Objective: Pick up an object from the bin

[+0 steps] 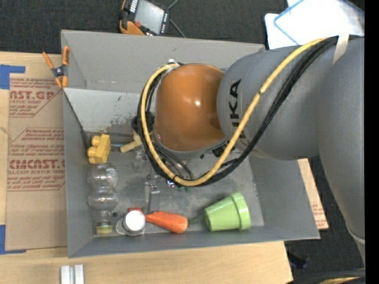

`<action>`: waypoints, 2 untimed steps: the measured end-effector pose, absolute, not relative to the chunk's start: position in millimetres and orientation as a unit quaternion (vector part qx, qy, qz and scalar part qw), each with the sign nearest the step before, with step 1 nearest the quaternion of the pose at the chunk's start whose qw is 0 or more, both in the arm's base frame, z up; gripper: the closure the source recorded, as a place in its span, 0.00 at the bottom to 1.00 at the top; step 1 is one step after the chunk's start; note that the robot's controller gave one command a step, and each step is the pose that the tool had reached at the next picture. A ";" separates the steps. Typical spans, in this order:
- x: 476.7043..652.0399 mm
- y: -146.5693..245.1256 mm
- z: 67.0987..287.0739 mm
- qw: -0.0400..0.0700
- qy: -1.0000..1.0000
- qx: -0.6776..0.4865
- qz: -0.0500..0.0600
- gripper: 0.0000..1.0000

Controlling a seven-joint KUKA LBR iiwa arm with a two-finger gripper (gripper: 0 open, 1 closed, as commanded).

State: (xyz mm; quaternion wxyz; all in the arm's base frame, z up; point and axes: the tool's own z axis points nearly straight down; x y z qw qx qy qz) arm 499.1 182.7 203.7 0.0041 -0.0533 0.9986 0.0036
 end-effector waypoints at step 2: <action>510.6 185.5 147.1 0.004 0.996 -0.091 0.004 0.00</action>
Offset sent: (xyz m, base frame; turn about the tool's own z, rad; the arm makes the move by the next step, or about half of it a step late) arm 0.0021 0.0046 -0.0591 -0.0388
